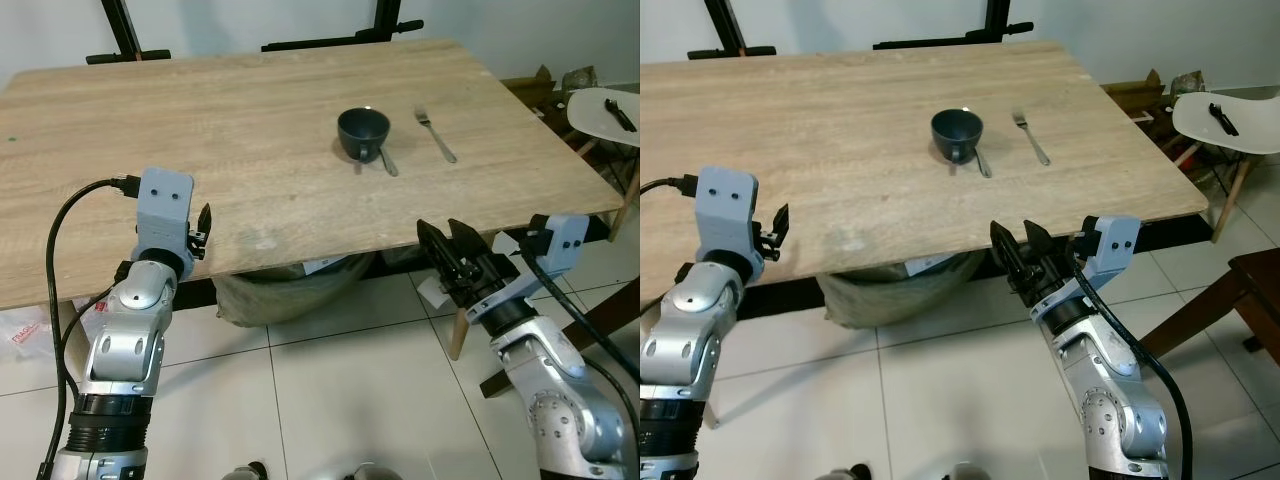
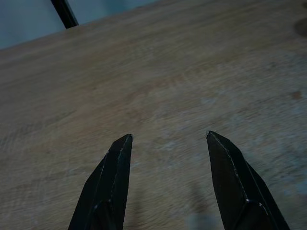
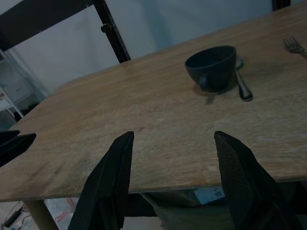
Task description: Setting the table
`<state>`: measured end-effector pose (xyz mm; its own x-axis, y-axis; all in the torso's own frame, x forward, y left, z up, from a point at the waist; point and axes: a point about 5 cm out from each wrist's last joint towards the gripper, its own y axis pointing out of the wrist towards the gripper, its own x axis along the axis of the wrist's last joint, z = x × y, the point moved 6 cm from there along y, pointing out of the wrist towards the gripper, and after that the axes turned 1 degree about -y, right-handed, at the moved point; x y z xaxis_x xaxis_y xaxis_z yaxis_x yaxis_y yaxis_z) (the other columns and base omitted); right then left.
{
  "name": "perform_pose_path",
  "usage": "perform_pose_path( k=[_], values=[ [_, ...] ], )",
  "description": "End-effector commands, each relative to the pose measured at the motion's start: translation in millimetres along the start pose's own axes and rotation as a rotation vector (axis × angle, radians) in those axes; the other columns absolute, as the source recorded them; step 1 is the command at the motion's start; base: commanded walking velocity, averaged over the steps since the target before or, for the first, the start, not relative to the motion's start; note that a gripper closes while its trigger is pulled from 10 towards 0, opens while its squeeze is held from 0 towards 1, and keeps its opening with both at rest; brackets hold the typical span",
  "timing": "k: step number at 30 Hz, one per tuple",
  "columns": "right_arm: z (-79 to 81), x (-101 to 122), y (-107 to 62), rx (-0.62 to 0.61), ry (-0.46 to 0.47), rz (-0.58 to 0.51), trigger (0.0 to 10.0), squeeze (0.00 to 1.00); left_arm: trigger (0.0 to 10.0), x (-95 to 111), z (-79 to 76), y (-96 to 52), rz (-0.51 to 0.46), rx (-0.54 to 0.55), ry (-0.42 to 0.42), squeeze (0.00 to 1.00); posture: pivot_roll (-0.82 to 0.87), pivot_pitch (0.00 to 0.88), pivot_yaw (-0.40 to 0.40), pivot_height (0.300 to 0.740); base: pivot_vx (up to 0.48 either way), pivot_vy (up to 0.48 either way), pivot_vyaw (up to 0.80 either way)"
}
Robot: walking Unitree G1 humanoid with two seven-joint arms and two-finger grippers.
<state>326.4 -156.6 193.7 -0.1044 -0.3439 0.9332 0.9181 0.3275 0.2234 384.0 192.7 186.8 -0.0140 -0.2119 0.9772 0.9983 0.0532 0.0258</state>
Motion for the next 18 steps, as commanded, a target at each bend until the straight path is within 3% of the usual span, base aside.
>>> perform_pose_path(
  k=[1, 8, 18],
  values=[
    [0.9, -1.8, -1.3, 0.0, 0.005, 0.004, 10.0, 0.0, 10.0, -8.2, 4.0, -0.3, 0.028, 0.014, 0.017, 0.11, -0.09, 0.058, 0.064, 0.74, 0.0, 0.0, 0.0],
    [0.3, -1.4, -0.8, -0.004, 0.001, 0.001, 10.0, 0.0, 10.0, -4.7, 0.7, -0.3, 0.004, 0.003, 0.049, 0.12, -0.09, 0.057, 0.064, 0.74, 0.0, 0.0, 0.0],
    [0.5, -1.3, -0.9, -0.004, -0.001, 0.002, 10.0, 0.0, 10.0, -2.9, -0.9, -0.4, -0.009, -0.003, 0.061, 0.13, -0.09, 0.057, 0.064, 0.74, 0.399, 0.0, 0.0]
  ],
)
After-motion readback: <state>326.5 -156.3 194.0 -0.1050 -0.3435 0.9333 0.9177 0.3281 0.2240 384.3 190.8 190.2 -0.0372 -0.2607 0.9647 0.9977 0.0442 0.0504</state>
